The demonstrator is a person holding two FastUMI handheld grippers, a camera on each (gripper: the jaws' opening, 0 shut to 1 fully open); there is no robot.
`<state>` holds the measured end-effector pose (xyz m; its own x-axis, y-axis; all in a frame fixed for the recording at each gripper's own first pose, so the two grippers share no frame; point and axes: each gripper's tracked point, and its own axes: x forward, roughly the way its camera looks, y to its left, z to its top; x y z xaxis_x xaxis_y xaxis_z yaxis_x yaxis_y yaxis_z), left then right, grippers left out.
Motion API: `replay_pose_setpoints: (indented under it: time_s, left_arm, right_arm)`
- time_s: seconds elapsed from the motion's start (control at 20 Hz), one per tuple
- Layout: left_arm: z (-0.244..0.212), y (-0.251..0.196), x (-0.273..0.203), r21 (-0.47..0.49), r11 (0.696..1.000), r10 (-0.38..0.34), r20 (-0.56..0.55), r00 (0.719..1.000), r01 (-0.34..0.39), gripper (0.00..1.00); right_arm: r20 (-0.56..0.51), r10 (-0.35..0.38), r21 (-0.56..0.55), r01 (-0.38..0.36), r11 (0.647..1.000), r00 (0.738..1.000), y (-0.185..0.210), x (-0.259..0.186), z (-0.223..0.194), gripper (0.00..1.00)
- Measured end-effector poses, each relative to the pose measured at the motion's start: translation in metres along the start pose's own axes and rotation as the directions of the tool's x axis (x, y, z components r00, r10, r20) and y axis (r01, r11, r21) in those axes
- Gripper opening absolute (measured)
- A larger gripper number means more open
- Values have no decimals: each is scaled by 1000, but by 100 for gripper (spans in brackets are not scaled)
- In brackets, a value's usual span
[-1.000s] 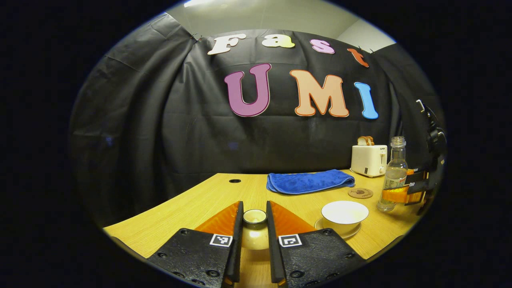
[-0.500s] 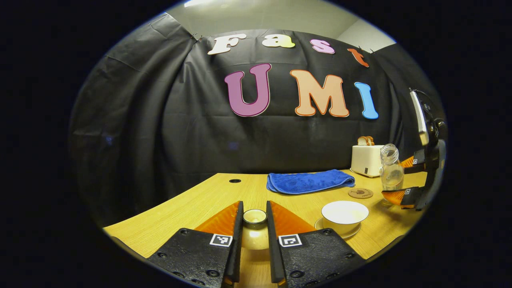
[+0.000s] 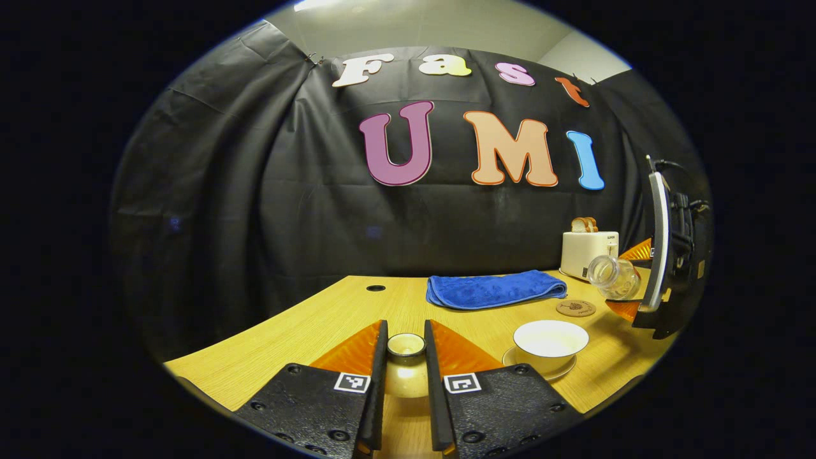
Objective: Open the teacup lid with one hand, grasp the water bottle and pour water into the teacup with the other hand; after pouring, place the water bottle on the coaster and then close the teacup lid.
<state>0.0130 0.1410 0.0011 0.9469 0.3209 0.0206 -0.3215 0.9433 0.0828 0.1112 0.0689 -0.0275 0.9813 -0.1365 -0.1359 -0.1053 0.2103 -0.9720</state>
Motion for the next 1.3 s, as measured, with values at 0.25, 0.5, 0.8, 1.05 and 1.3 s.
replay_pose_setpoints:
  time_s: [0.25, 0.5, 0.8, 1.05, 1.3]
  left_arm:
    - [0, 1, 0, 0, 1000, 0, 0, 1000, 0, 27]
    - [1, 2, -1, 3, 1000, 0, 3, 1000, 0, 27]
    - [1, 2, -2, 1, 1000, 0, 1, 1000, 0, 27]
    - [0, 1, -1, 1, 1000, 0, 1, 1000, 0, 27]
    - [4, 3, -3, 9, 1000, 1, 0, 1000, -1, 27]
  right_arm:
    - [24, 0, -161, 3, 987, 1000, 9, 5, 10, 77]
    - [54, -30, -265, 43, 963, 998, 4, 9, 15, 77]
    - [115, -81, -391, 120, 913, 990, -8, 11, 26, 75]
    - [153, -102, -481, 164, 861, 983, -14, 11, 34, 77]
    - [195, -133, -544, 220, 810, 972, -24, 9, 40, 75]
